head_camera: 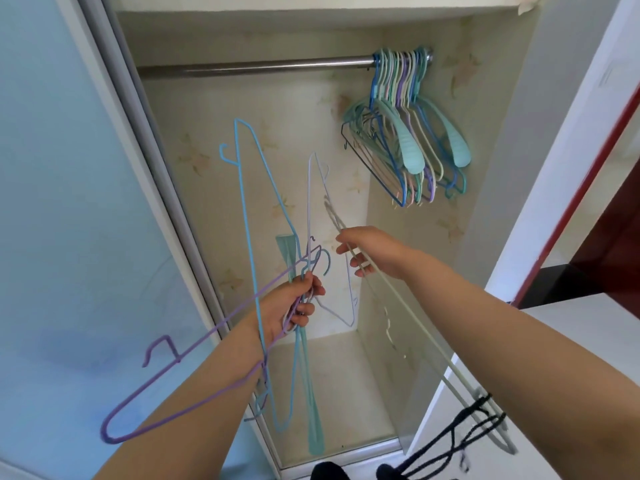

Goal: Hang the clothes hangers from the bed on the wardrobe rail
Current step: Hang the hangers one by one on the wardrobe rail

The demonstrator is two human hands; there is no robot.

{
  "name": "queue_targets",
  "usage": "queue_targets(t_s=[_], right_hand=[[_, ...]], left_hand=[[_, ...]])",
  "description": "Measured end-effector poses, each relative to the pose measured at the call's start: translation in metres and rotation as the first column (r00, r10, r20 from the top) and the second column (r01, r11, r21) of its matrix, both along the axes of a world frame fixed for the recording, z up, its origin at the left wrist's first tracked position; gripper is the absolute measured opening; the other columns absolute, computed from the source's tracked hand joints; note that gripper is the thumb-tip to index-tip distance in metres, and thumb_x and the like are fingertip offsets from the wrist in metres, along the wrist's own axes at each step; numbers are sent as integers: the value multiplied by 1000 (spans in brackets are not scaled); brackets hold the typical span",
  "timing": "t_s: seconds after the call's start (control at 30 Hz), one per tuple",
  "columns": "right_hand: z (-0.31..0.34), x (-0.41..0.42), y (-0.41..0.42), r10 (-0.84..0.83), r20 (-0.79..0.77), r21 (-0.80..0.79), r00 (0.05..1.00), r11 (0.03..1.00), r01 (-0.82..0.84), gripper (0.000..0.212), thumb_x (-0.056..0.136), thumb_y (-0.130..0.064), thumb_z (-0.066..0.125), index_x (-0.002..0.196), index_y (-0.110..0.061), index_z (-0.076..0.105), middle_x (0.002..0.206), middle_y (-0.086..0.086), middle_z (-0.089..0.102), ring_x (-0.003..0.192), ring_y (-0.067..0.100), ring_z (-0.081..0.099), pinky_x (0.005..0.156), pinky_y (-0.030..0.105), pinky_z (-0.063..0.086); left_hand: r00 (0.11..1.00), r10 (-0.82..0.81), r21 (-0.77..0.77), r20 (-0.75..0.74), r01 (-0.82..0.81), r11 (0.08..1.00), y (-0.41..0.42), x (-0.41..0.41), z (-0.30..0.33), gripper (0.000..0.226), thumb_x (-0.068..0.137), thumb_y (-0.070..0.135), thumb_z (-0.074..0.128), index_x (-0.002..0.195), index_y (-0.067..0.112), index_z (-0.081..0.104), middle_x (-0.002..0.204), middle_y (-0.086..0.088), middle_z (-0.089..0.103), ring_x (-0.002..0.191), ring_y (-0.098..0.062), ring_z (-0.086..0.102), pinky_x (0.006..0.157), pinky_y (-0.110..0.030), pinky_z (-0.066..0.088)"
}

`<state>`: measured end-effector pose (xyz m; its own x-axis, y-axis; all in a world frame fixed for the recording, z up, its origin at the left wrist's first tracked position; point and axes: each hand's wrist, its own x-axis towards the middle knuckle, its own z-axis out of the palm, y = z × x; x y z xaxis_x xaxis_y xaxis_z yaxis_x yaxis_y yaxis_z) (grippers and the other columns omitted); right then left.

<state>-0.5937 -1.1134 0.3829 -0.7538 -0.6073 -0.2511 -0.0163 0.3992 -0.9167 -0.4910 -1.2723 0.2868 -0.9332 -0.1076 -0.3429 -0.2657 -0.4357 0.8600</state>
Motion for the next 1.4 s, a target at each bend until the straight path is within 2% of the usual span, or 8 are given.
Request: queue_targets(t_s=[0.27,0.4,0.57,0.73,0.9,1.17,1.3,1.4], right_hand=[[-3,-15,9,-97,-127,-34,987,995,93,30,92,-35,53,105,-9,58,91,6,64,77,20,62,84,40,54],[7,-17,13,-115,-344,102,932,982,158,33,96,-37,43,97,-12,65,80,4,53,69,15,50,64,29,46],[23,-27,23,-274,70,-266,959,922,282,37,97,-45,42,89,-15,62,63,0,51,40,10,37,39,18,19],[52,-42,34,-265,94,-424,960,862,279,52,102,-48,27,93,-12,62,47,0,54,31,7,28,36,15,16],[78,-58,38,-174,108,-406,979,891,203,56,102,-49,25,87,-14,66,38,-7,24,32,7,18,33,15,18],[77,-78,27,0,232,-323,973,943,77,45,100,-48,34,88,-15,61,35,-8,25,28,5,20,31,13,16],[72,-76,23,-114,68,-315,991,940,130,48,99,-53,33,88,-16,61,39,-6,27,33,9,21,36,16,20],[70,-71,20,-115,-216,-193,970,979,73,38,98,-48,42,105,-15,60,48,-2,50,38,13,26,37,20,22]], left_hand=[[973,226,168,41,-230,959,-19,-13,-3,33,104,32,36,75,19,46,84,1,54,30,-3,33,30,-8,21],[965,256,204,53,-261,943,-29,-15,-10,32,104,29,35,76,19,46,83,1,56,30,-4,35,30,-9,22],[950,300,143,89,-310,940,-34,-19,-19,30,103,29,38,75,22,46,67,5,66,29,-4,34,32,-8,21],[942,318,106,108,-329,938,-44,-19,-23,29,104,28,38,76,23,46,69,5,65,29,-4,33,33,-7,21],[944,304,95,127,-317,944,-50,-21,-30,25,104,27,37,82,19,47,60,7,66,29,-4,34,32,-7,22],[956,272,77,106,-281,957,-43,-25,-20,31,104,24,36,75,21,44,77,3,58,28,-4,31,33,-7,20],[959,260,91,113,-270,958,-44,-27,-25,31,104,26,36,75,21,46,59,6,65,29,-4,32,33,-6,21],[956,269,93,121,-280,955,-45,-28,-28,33,104,30,36,73,21,45,59,7,67,28,-4,33,34,-6,21]])
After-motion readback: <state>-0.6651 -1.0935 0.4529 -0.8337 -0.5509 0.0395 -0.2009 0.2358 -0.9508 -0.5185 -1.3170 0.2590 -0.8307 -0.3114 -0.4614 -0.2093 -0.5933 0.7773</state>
